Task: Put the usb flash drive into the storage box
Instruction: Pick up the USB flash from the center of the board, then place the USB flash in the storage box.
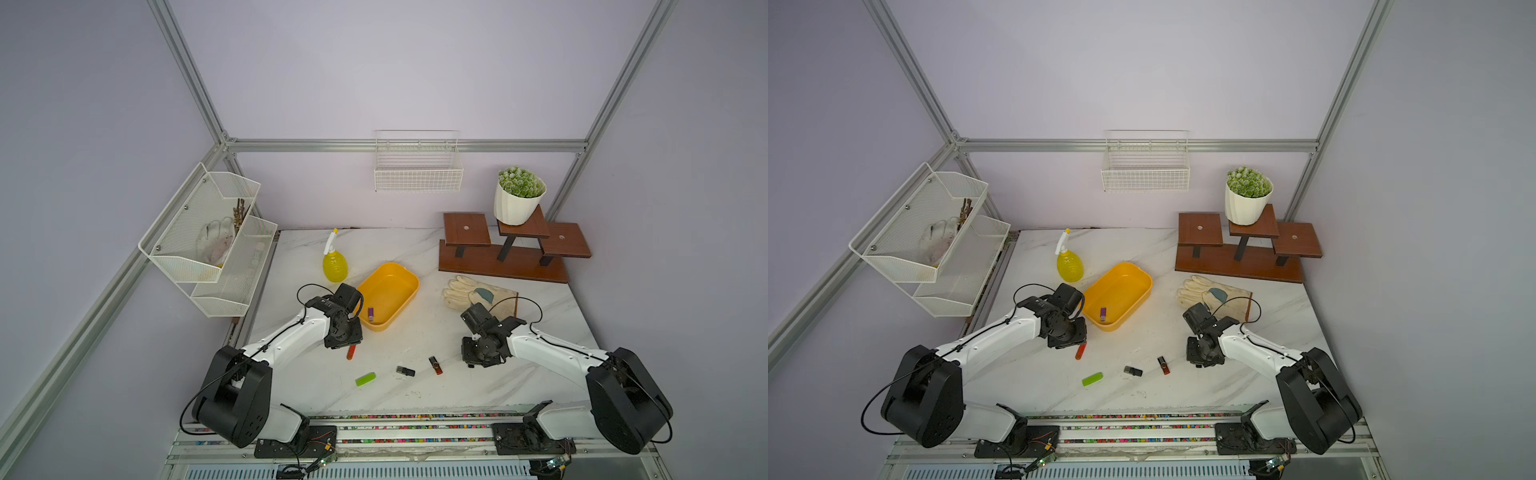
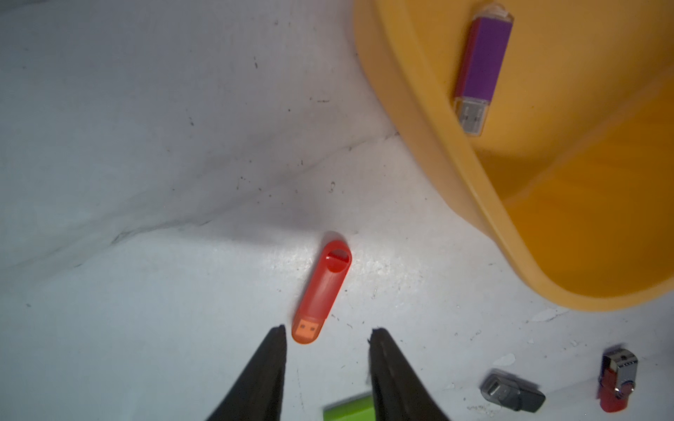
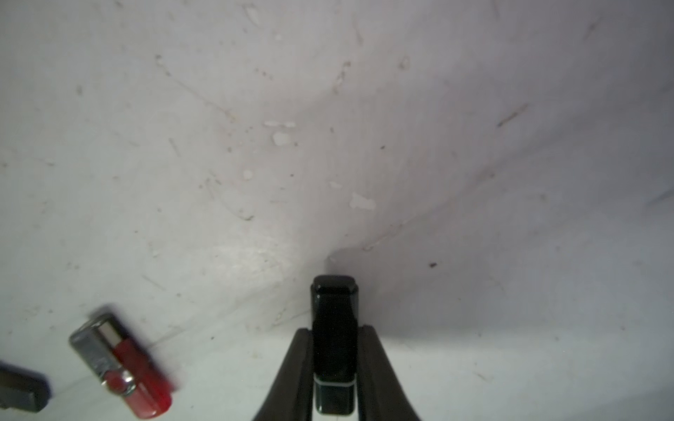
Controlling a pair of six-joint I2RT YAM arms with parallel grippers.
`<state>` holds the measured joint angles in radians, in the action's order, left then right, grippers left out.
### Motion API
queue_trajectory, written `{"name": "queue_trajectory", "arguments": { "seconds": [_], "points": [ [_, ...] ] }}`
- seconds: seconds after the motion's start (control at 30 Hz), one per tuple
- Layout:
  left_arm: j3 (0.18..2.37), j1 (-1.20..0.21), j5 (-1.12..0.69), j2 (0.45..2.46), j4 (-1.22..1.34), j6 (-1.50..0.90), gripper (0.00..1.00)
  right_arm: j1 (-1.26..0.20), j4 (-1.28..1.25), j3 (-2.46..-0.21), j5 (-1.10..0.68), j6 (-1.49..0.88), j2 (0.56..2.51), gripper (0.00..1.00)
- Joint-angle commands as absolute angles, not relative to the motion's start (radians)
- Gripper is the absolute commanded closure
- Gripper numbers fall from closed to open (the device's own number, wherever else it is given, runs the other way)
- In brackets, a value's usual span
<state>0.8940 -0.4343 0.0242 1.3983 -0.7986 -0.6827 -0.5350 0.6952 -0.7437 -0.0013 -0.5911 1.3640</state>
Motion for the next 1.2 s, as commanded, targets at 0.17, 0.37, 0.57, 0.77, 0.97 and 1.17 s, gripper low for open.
{"name": "queue_trajectory", "arguments": {
  "seconds": [0.17, 0.37, 0.57, 0.77, 0.97, 1.17],
  "points": [
    [0.923, -0.440, 0.058, 1.375, -0.761, -0.604, 0.46, -0.573, 0.820, -1.203, -0.065, -0.475, 1.482, 1.00],
    [0.896, -0.440, 0.057, 1.397, -0.728, -0.592, 0.45, -0.626, 0.867, -1.526, -0.092, -0.364, 1.764, 1.00],
    [0.859, -0.440, 0.058, 1.398, -0.692, -0.612, 0.45, -0.671, 0.872, -1.785, -0.094, -0.313, 1.977, 1.00],
    [0.859, -0.440, 0.042, 1.449, -0.668, -0.629, 0.45, -0.695, 0.921, -2.012, -0.110, -0.283, 2.128, 1.00],
    [0.856, -0.440, 0.044, 1.457, -0.653, -0.628, 0.44, -0.732, 0.941, -2.098, -0.095, -0.288, 2.253, 1.00],
    [0.856, -0.440, 0.039, 1.453, -0.644, -0.629, 0.44, -0.761, 0.932, -2.104, -0.084, -0.297, 2.312, 1.00]
  ]
}}
